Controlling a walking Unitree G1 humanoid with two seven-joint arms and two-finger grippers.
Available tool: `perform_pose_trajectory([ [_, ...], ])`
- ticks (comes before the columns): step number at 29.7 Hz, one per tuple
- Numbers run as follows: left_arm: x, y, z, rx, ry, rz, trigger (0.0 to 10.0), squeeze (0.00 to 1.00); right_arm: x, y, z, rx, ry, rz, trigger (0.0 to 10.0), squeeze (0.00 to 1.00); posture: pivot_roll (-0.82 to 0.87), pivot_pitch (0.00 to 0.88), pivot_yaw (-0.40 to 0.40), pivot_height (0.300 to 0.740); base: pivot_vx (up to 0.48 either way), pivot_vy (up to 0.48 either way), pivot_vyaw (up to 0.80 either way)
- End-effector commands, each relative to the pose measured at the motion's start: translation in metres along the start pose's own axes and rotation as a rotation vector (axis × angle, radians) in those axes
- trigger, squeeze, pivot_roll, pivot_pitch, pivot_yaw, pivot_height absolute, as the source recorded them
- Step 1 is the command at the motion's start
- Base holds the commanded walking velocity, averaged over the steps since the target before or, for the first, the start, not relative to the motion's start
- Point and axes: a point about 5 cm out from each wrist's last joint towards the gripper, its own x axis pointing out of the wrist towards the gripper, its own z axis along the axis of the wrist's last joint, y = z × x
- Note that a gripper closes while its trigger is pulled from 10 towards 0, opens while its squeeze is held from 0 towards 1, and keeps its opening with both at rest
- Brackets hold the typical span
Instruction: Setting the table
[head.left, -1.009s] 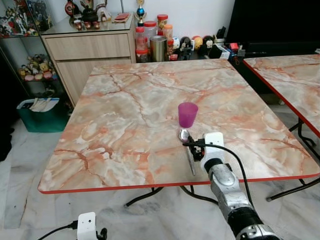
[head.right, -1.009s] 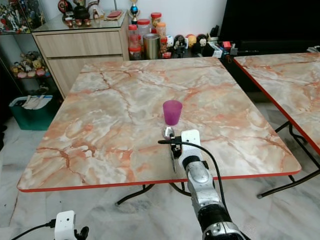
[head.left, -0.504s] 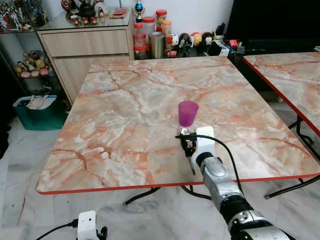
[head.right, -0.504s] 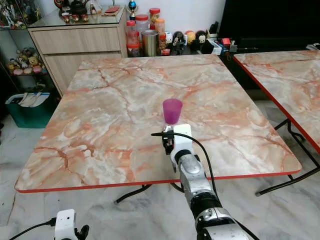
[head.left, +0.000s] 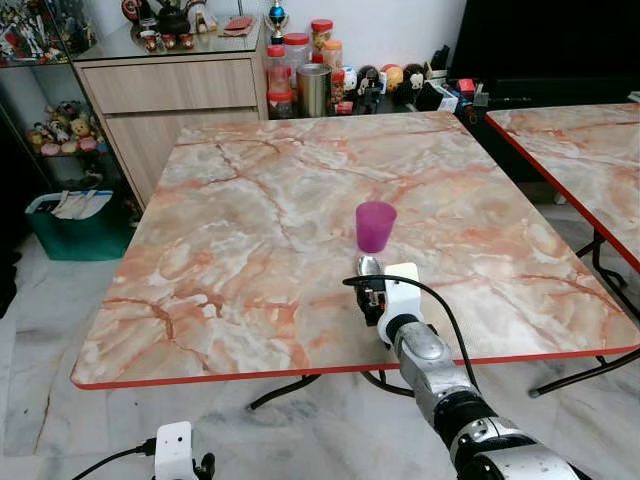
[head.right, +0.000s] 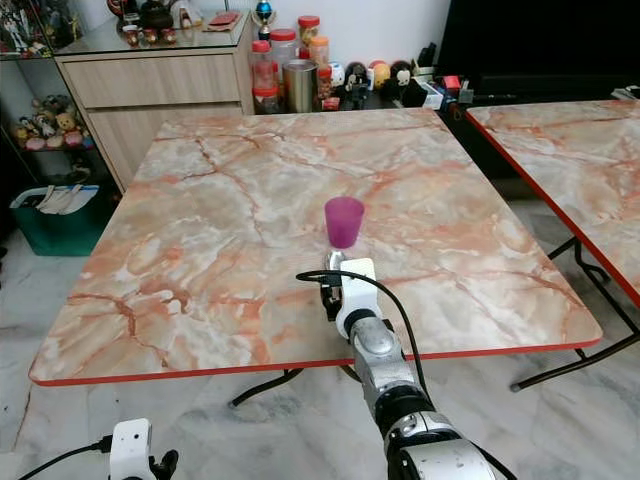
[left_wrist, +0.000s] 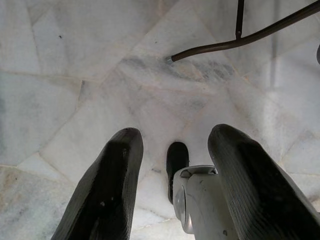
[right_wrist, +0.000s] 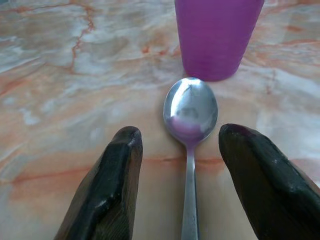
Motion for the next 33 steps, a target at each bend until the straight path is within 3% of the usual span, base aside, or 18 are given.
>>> perform_pose_trajectory([
  [1,-0.001,0.003,-0.002,-0.011,0.016,0.011,10.0,0.0,0.002,0.001,0.004,0.001,-0.001,-0.005,10.0,0.0,0.1,0.0,0.03,0.74,0.0,0.0,0.0],
  [33,-0.002,0.002,-0.007,-0.008,0.035,0.008,10.0,0.0,0.0,-0.003,-0.009,0.025,0.068,-0.02,10.0,0.0,0.1,0.0,0.029,0.74,0.0,0.0,0.0],
])
